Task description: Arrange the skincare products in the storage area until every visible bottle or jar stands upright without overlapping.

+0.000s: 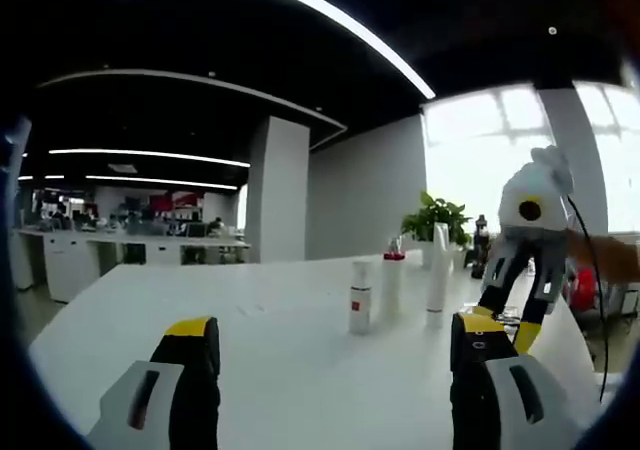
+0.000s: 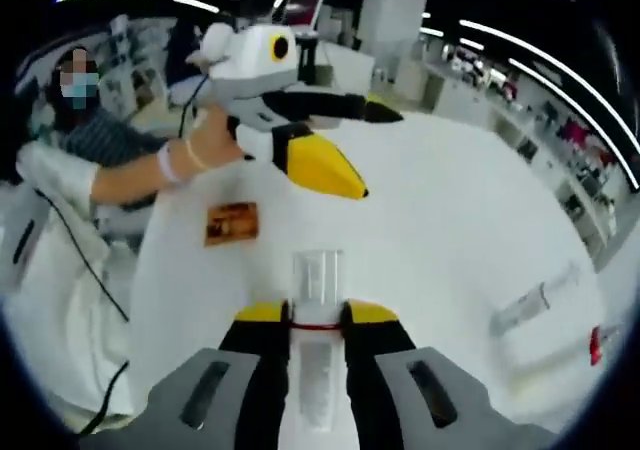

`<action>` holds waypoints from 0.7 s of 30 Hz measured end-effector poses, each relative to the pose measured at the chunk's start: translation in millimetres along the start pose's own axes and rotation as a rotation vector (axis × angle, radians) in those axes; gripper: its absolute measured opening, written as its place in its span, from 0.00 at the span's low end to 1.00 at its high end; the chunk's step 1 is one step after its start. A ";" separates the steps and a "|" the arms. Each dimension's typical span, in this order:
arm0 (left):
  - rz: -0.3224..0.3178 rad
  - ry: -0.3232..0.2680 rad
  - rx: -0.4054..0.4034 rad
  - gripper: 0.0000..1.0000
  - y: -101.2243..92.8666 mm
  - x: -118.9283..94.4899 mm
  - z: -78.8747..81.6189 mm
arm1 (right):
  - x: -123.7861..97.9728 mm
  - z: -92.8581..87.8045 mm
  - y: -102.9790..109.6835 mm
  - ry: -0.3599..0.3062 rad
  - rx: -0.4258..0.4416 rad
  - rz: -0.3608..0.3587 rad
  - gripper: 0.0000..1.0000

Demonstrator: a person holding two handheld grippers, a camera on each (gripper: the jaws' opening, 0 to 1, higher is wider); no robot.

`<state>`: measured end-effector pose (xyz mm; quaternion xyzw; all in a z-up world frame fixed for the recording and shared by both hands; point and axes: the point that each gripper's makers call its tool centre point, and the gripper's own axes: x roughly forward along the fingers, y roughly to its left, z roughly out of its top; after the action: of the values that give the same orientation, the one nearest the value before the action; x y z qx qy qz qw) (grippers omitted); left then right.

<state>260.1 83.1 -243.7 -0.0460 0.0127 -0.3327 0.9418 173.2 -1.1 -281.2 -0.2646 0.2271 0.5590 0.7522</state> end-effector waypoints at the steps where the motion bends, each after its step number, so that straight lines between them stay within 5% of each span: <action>1: 0.002 -0.001 0.002 0.99 0.2 -0.1 0.1 | -1.3 2.7 -2.6 -0.021 -0.001 -0.016 0.18; 16: 0.054 -0.045 0.012 0.99 9.6 -3.5 5.9 | -16.0 40.4 -36.2 -0.393 0.130 -0.254 0.18; 21: 0.054 -0.056 0.006 0.98 7.9 -5.4 6.8 | -33.2 51.0 -59.2 -0.591 0.213 -0.367 0.18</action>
<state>261.1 93.2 -237.7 -0.0518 -0.0133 -0.3059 0.9506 223.4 -5.6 -212.9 -0.0480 0.0056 0.4400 0.8967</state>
